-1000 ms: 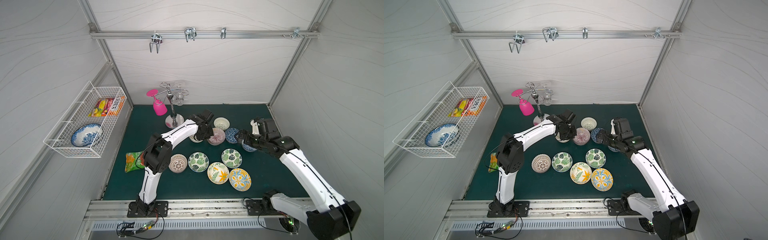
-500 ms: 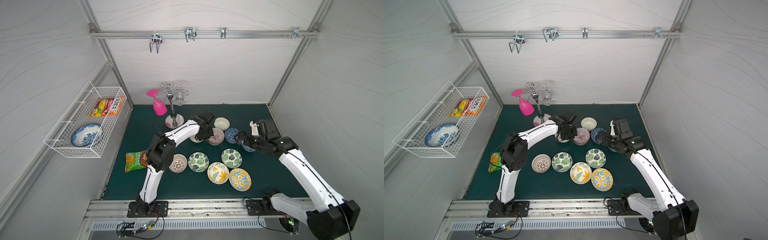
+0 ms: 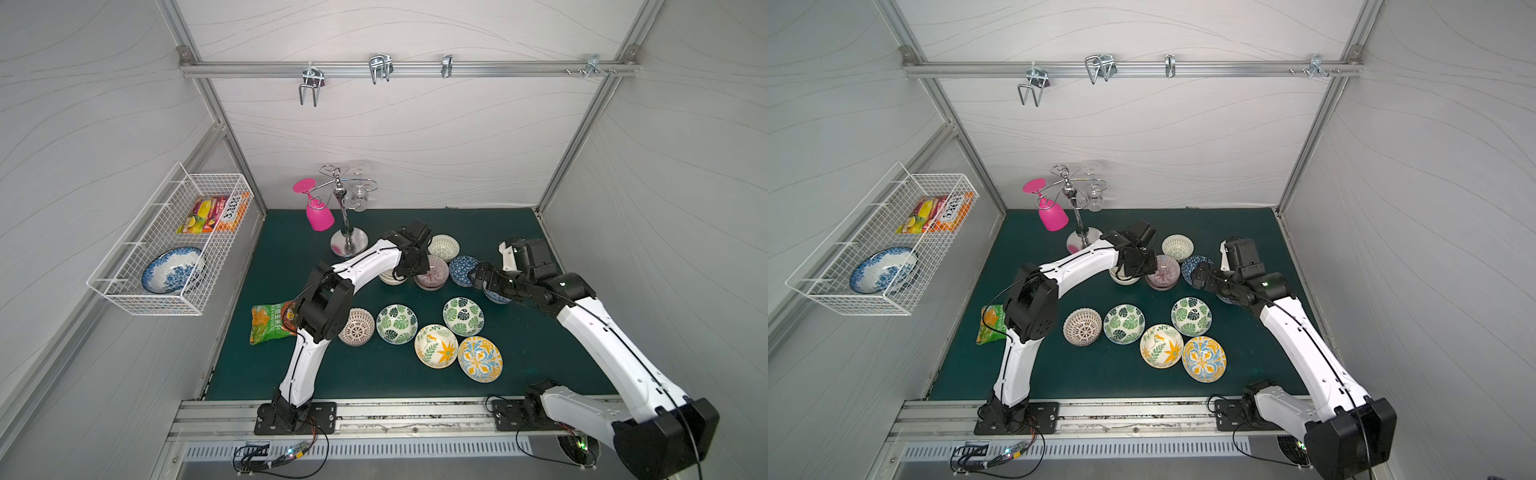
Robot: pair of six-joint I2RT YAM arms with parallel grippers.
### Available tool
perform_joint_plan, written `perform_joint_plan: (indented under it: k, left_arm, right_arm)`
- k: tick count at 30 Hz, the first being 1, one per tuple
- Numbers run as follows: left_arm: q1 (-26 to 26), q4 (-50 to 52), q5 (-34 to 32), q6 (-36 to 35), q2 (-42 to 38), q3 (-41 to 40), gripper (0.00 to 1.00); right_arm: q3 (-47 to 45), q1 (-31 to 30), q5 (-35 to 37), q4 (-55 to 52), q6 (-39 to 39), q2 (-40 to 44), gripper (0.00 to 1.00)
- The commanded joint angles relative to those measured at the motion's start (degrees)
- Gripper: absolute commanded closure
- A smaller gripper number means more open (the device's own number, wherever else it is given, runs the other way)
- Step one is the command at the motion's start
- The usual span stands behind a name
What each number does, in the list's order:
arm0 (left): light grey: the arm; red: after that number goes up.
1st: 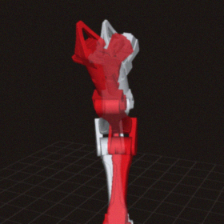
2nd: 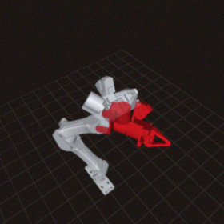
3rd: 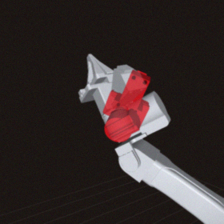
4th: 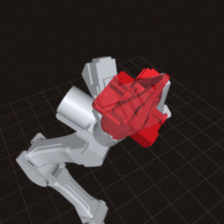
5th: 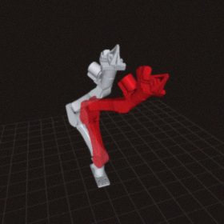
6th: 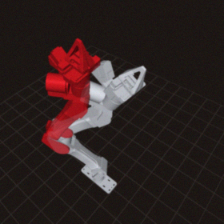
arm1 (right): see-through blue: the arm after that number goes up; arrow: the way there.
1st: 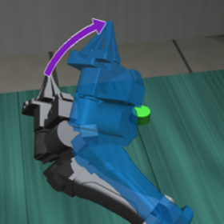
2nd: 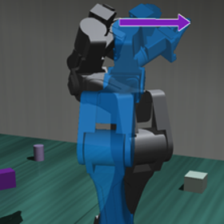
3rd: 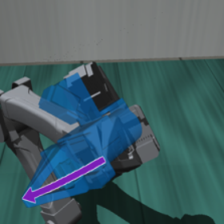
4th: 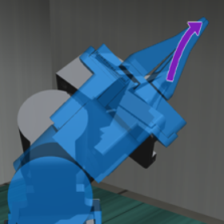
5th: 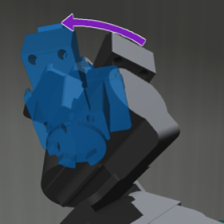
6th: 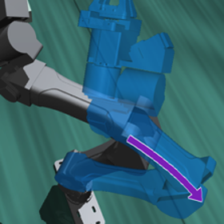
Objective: Stack the bowls
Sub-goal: Place the bowl on the bowl, then pick up the bowl from the center of the board.
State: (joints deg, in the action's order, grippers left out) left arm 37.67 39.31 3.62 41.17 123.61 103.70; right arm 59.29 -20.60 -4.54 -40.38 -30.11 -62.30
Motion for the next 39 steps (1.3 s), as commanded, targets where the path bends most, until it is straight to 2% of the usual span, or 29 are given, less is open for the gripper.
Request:
perform_joint_plan:
  k: [1, 8, 12, 14, 21, 26, 29, 34, 39]
  left_arm:
    - [-0.03, -1.81, -0.03, 0.13, -1.36, 2.26, 0.57]
    - [-0.06, -2.9, 1.52, 1.44, -4.03, 2.21, 0.43]
    - [-0.12, -3.75, 2.85, 2.51, -6.03, 2.22, 0.39]
    - [-0.1, -4.43, 3.45, 3.2, -7.41, 2.28, 0.38]
    - [-0.05, -7.94, 4.2, 5.01, -16.39, -5.4, 0.35]
    - [-0.08, -8.94, 1.36, 4.22, -27.54, -16.36, 0.33]
    - [-0.26, -8.77, -1.72, 2.29, -34.87, -24.47, 0.31]
    - [-2.7, -9.2, -5.78, -0.33, -46.66, -39.13, 0.26]
    - [-8.93, -10.92, -7.11, -3.2, -58.45, -51.85, 0.16]
  right_arm:
    - [0.1, 0.21, 1.4, -0.03, 0.42, -0.17, 0.01]
    - [1.08, 1.68, 1.89, -1.08, -0.43, -0.71, 0.01]
    - [1.34, 4.29, 0.41, -1.63, -1.66, -0.65, 0.01]
    - [1.24, 6.12, -0.18, -2.29, -2.61, -0.48, 0.01]
    - [-1.07, 15.33, -5.23, -3.12, -4.69, -1.29, 0.02]
    - [-1.06, 20.66, -13.23, -2.1, -4.71, -7.54, 0.08]
    - [1.01, 20.73, -13.39, -2.12, -3.97, -12.21, 0.13]
    - [3.95, 20.7, -8.66, -2.28, -3.56, -16.76, 0.16]
    - [3.75, 21.15, 0.15, -3.53, -3.78, -17.96, 0.15]
